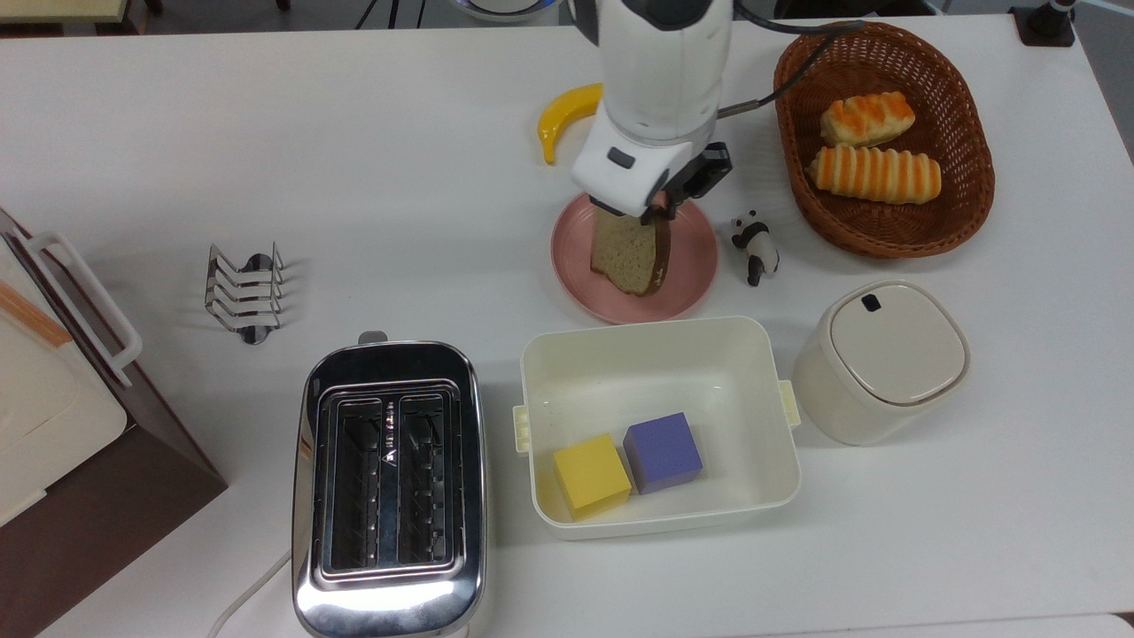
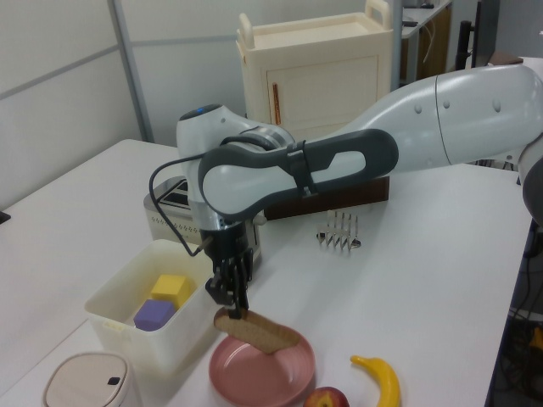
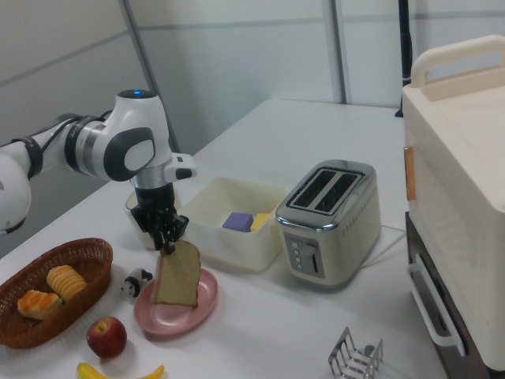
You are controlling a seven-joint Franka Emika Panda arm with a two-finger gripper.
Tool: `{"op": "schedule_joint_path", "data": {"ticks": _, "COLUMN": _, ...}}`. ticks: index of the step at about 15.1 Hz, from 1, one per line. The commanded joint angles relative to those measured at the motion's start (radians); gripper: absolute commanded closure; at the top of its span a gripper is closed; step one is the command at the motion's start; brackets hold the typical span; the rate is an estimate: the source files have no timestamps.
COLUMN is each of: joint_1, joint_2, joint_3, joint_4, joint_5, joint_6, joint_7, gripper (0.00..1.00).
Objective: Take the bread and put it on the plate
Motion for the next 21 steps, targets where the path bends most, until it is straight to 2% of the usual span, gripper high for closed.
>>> {"op": "schedule_joint_path", "data": {"ticks": 1, "joint_1": 0.039, "joint_2": -0.009, "joint_3": -0.011, "joint_4": -0.031, "joint_5": -0.019, "joint_6": -0.011, "joint_7": -0.005, "gripper": 0.18}}
{"op": "schedule_joint_path", "data": {"ticks": 2, "joint_1": 0.039, "joint_2": -0.01, "joint_3": -0.011, "joint_4": -0.031, "joint_5": -0.019, "joint_6": -0.011, "joint_7": 0.002, "gripper": 0.0}}
{"op": "schedule_joint_path", "data": {"ticks": 5, "joint_1": 0.033, "joint_2": -0.012, "joint_3": -0.014, "joint_4": -0.022, "joint_5": -0.023, "joint_6": -0.018, "joint_7": -0.001, "gripper": 0.0}}
{"op": "schedule_joint_path", "data": {"ticks": 8, "joint_1": 0.016, "joint_2": -0.038, "joint_3": -0.042, "joint_4": 0.019, "joint_5": -0.023, "joint_6": -0.045, "joint_7": -0.002, "gripper": 0.0}}
{"op": "schedule_joint_path", "data": {"ticks": 13, "joint_1": -0.094, "joint_2": -0.133, "joint_3": -0.054, "joint_4": 0.03, "joint_5": -0.028, "joint_6": -0.074, "joint_7": -0.036, "gripper": 0.0}}
{"op": "schedule_joint_path", "data": {"ticks": 16, "joint_1": -0.136, "joint_2": -0.156, "joint_3": -0.054, "joint_4": 0.032, "joint_5": -0.118, "joint_6": -0.12, "joint_7": -0.044, "gripper": 0.0}}
{"op": "schedule_joint_path", "data": {"ticks": 19, "joint_1": -0.194, "joint_2": -0.159, "joint_3": -0.066, "joint_4": 0.038, "joint_5": -0.135, "joint_6": -0.119, "joint_7": -0.045, "gripper": 0.0}}
{"op": "schedule_joint_path", "data": {"ticks": 21, "joint_1": -0.235, "joint_2": -0.159, "joint_3": -0.076, "joint_4": 0.038, "joint_5": -0.172, "joint_6": -0.113, "joint_7": -0.059, "gripper": 0.0}}
